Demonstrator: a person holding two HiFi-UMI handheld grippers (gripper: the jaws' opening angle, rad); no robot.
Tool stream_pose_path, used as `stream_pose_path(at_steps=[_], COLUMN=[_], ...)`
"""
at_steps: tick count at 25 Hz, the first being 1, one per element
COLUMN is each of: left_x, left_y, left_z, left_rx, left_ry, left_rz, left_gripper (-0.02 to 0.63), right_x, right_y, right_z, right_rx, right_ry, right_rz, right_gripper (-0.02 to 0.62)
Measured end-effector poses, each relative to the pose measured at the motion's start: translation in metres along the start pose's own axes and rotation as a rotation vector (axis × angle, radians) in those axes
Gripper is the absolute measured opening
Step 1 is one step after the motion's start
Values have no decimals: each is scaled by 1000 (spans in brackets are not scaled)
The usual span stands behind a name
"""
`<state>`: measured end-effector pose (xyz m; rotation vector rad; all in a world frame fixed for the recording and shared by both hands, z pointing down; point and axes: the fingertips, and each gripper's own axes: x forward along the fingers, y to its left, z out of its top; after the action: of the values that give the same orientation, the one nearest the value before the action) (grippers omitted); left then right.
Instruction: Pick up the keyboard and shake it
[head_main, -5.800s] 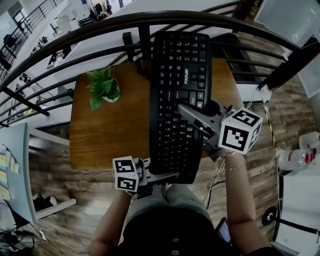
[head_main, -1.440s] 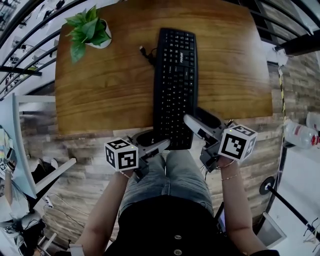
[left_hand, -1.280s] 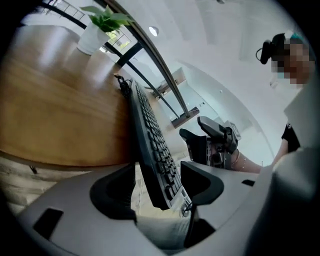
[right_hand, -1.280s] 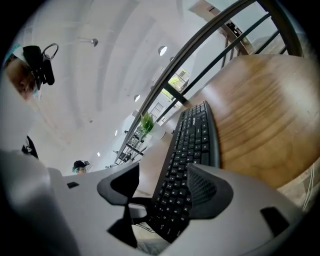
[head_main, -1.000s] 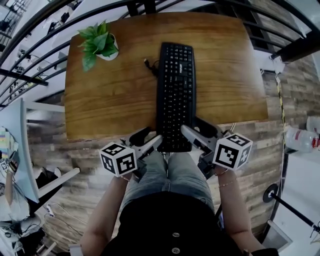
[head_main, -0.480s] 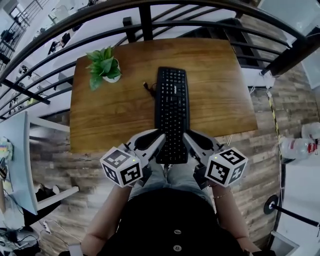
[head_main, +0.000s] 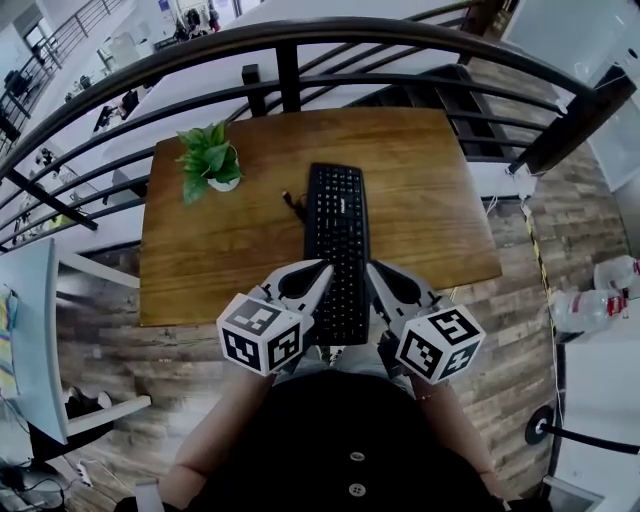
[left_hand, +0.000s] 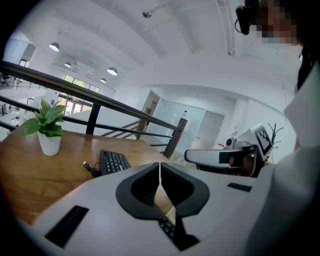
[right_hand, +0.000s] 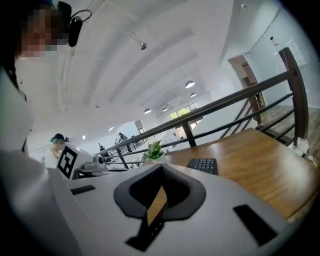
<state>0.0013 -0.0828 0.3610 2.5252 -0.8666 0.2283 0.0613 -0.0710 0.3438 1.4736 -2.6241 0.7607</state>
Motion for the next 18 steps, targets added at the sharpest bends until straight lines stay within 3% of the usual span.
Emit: stream_pose_path(at_steps=[3, 6, 11, 18], left_x=[2, 2, 1, 6], left_y=[-2, -1, 0, -3], left_z=[2, -1, -10, -15], left_rx=[64, 63, 21, 38], left_ry=[-12, 2, 53, 77], left_rz=[12, 20, 25, 17], left_gripper=[21, 20, 18, 18], right_x=[1, 3, 5, 7], right_y=[1, 3, 3, 4], right_z=[-3, -8, -14, -18], right_rx=[-87, -131, -125, -128], right_ry=[11, 33, 51, 57], right_rz=[-32, -43, -49, -49], right_gripper=[28, 27, 26, 26])
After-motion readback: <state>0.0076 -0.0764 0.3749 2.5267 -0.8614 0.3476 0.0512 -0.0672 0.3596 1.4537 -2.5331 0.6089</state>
